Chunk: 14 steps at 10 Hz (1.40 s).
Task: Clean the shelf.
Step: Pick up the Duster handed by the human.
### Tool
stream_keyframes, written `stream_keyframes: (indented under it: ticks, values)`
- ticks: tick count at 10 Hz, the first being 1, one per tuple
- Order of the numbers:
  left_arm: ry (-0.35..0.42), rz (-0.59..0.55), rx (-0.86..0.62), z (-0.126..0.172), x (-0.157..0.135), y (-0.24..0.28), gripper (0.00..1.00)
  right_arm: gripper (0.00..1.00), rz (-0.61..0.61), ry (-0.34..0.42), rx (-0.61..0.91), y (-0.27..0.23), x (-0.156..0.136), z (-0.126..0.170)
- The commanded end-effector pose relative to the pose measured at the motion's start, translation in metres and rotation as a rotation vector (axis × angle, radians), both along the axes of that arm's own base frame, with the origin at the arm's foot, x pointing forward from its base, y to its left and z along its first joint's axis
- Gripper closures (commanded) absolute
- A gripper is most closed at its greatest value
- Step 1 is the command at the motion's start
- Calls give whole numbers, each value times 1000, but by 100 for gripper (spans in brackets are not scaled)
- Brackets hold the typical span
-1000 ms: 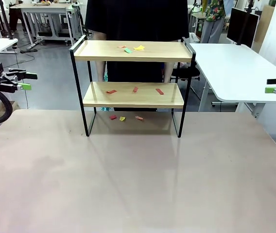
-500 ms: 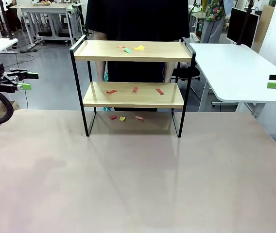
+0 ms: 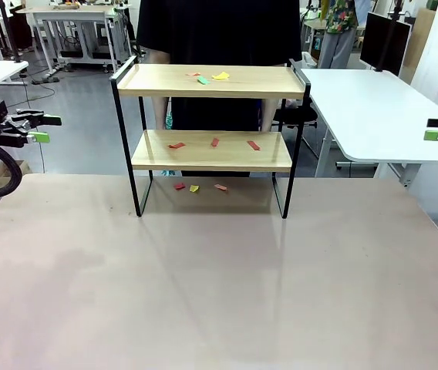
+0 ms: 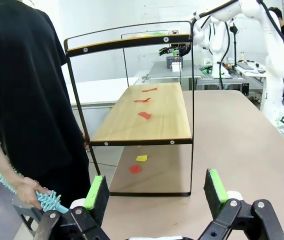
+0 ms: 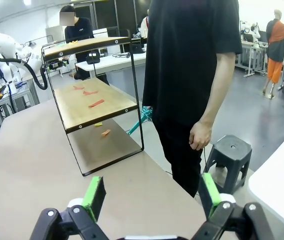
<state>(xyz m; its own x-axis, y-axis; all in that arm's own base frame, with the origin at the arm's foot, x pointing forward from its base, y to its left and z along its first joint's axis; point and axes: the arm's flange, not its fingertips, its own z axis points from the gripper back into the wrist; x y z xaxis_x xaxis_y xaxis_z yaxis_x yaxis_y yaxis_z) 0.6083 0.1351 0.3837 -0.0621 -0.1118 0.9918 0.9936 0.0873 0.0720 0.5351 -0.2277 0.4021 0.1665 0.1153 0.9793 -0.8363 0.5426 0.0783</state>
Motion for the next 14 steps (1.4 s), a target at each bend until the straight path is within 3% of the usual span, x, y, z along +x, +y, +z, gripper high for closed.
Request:
stream_keyframes:
  ticks: [1,14]
  values:
    - [-5,3,2,2,0,0,0,0,-1,-4,-2,1,0,2]
    - [-5,3,2,2,0,0,0,0,-1,-4,-2,1,0,2]
